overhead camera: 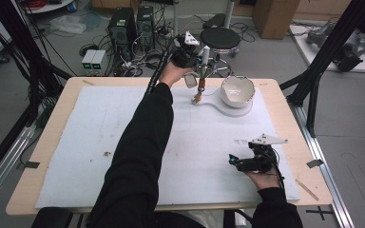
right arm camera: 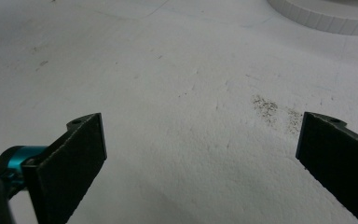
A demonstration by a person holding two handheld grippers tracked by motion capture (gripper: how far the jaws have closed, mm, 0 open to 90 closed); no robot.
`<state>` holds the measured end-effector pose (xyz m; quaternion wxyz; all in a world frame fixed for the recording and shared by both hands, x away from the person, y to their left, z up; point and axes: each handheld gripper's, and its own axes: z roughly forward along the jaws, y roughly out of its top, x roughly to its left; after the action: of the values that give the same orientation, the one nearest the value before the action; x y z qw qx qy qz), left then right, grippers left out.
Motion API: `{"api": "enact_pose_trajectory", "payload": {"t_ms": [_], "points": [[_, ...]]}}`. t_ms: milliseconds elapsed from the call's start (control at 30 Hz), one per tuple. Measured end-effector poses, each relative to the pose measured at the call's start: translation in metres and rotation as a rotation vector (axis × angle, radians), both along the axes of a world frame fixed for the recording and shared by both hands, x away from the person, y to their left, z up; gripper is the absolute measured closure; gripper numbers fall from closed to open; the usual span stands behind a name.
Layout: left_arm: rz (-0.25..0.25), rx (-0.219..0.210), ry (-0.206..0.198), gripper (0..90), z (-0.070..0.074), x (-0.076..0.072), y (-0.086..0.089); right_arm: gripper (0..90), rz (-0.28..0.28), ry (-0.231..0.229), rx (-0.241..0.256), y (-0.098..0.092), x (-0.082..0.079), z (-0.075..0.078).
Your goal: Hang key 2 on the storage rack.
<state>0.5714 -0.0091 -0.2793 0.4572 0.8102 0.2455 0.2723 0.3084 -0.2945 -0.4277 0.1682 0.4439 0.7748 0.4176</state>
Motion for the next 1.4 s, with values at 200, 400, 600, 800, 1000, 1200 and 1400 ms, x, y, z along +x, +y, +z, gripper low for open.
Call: {"api": "enact_pose_trajectory", "payload": {"t_ms": [200,400,600,800,1000,1200,1400], "points": [[-0.004,-0.008,0.038,74.0,0.001,-0.002,0.005,0.6,0.004,-0.005,-0.002,0.001,0.0,0.0],[0.025,0.005,0.025,64.8,0.005,-0.003,0.014,0.6,0.006,-0.005,-0.001,0.001,0.0,0.0],[0.086,0.008,0.033,49.3,0.007,-0.006,0.026,0.7,0.005,-0.003,-0.001,0.001,0.0,0.0],[0.084,0.039,0.162,22.2,0.005,-0.008,0.034,0.6,0.007,-0.003,-0.001,0.001,0.0,0.0],[0.067,0.022,0.255,1.7,0.002,-0.012,0.044,0.7,0.007,0.001,-0.001,0.002,0.0,0.001],[0.042,0.003,0.241,1.7,0.001,-0.019,0.055,0.7,0.007,0.0,-0.001,0.002,0.0,0.001],[0.022,-0.015,0.251,1.7,-0.004,-0.026,0.065,0.6,0.008,0.0,-0.002,0.002,0.0,0.001]]}}
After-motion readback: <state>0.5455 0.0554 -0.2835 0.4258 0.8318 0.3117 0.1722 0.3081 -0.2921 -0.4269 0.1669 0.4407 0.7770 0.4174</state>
